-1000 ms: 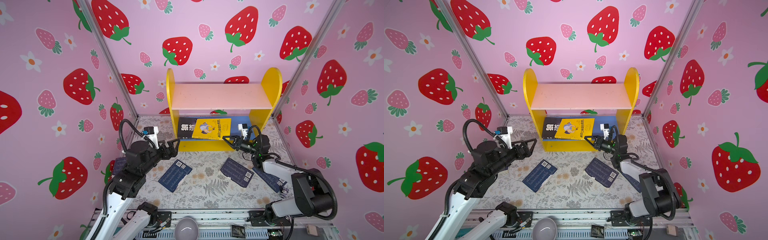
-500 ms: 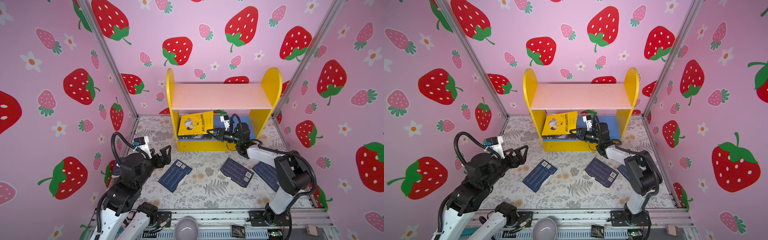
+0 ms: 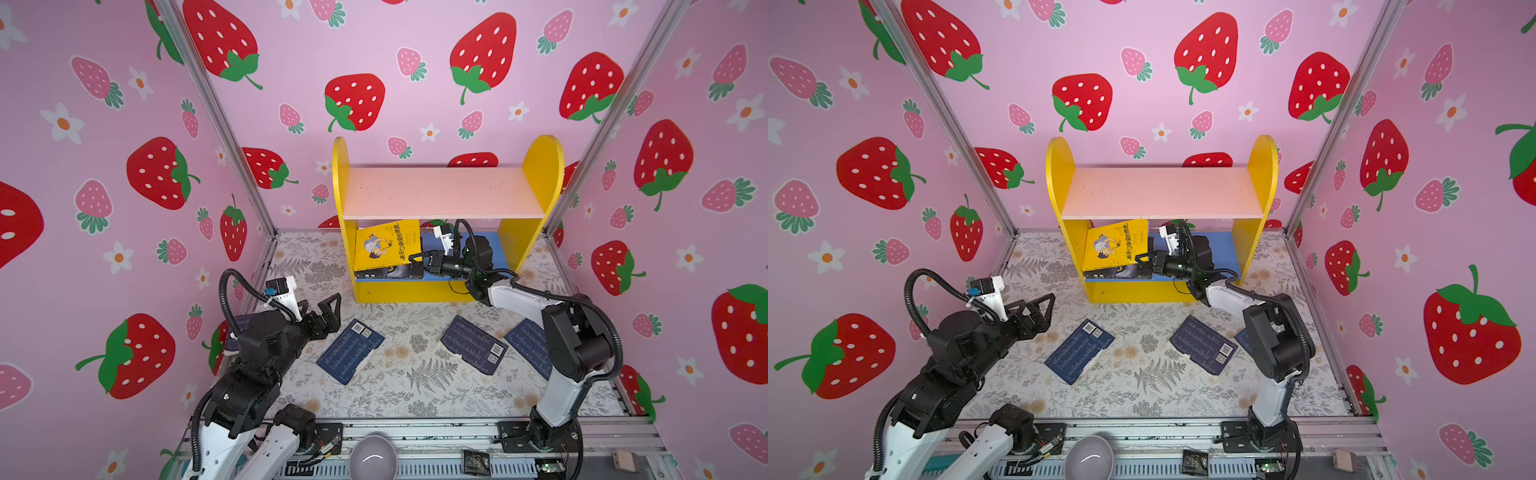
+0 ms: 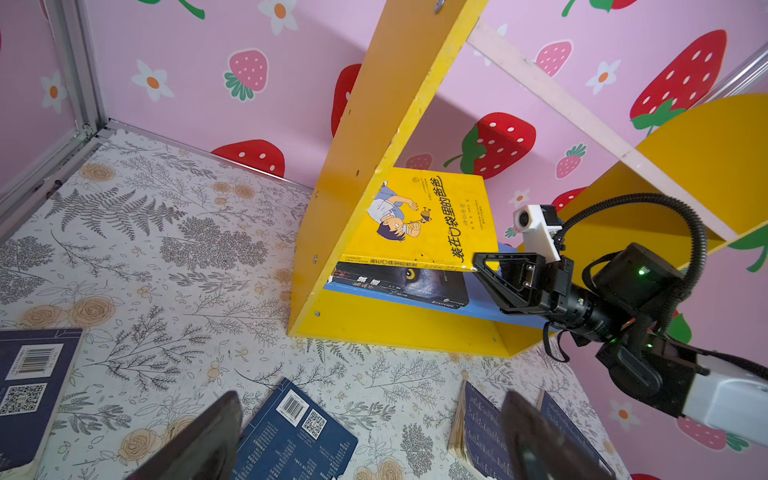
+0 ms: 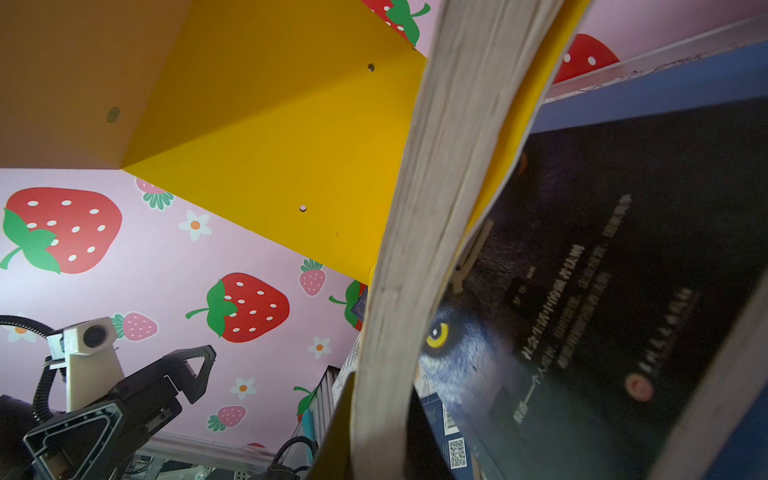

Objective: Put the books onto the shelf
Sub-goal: 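Press the yellow book down onto the dark books with the right gripper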

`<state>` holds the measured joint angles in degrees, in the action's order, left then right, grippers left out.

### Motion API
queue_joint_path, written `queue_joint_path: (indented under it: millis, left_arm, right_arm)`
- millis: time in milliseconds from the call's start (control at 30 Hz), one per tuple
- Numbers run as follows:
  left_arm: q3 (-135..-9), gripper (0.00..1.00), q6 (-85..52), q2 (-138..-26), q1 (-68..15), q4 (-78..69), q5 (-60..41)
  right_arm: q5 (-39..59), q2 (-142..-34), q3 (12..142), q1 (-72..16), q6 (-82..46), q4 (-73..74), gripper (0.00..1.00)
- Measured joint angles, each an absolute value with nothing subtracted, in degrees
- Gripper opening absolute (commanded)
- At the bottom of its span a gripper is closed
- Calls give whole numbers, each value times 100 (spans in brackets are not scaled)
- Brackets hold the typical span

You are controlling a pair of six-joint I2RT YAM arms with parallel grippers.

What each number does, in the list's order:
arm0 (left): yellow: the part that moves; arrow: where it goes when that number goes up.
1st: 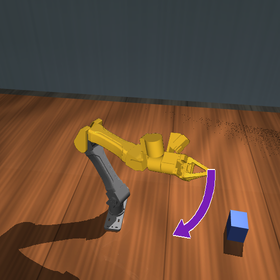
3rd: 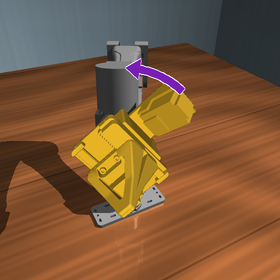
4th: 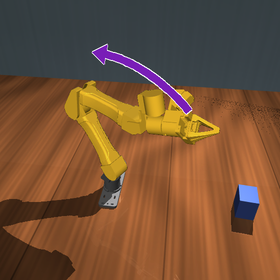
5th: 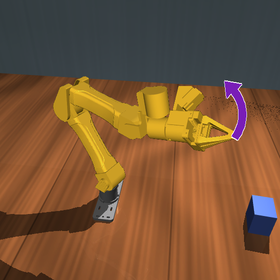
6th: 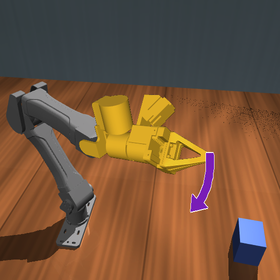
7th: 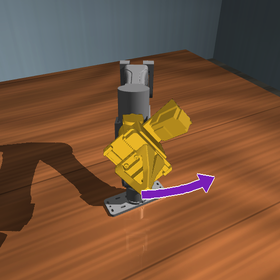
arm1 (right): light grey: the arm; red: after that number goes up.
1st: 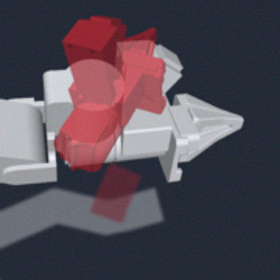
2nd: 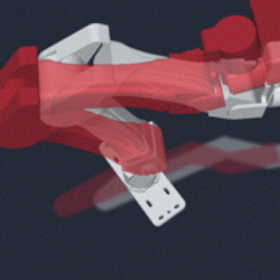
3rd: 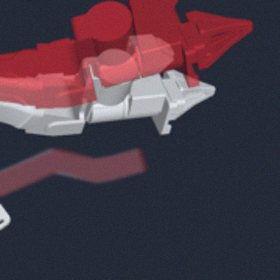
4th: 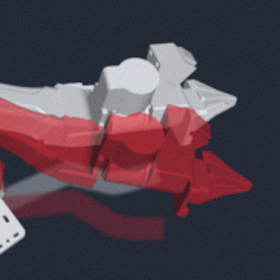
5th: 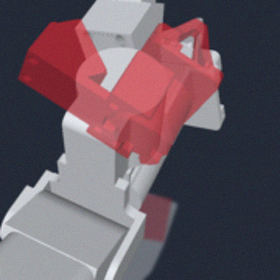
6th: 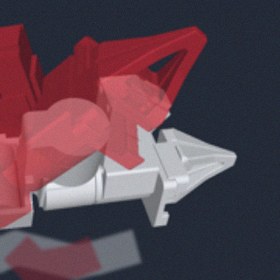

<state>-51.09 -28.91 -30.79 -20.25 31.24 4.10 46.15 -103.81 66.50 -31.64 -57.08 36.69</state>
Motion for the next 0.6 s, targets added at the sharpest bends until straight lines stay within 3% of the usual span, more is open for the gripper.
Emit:
queue_joint_path:
  millis: [600]
  left_arm:
    - [-5100, 99, -2893, -3168, -2025, 3124, 451]
  right_arm:
    - [4635, -10383, 6615, -3162, -5728, 3682, 0]
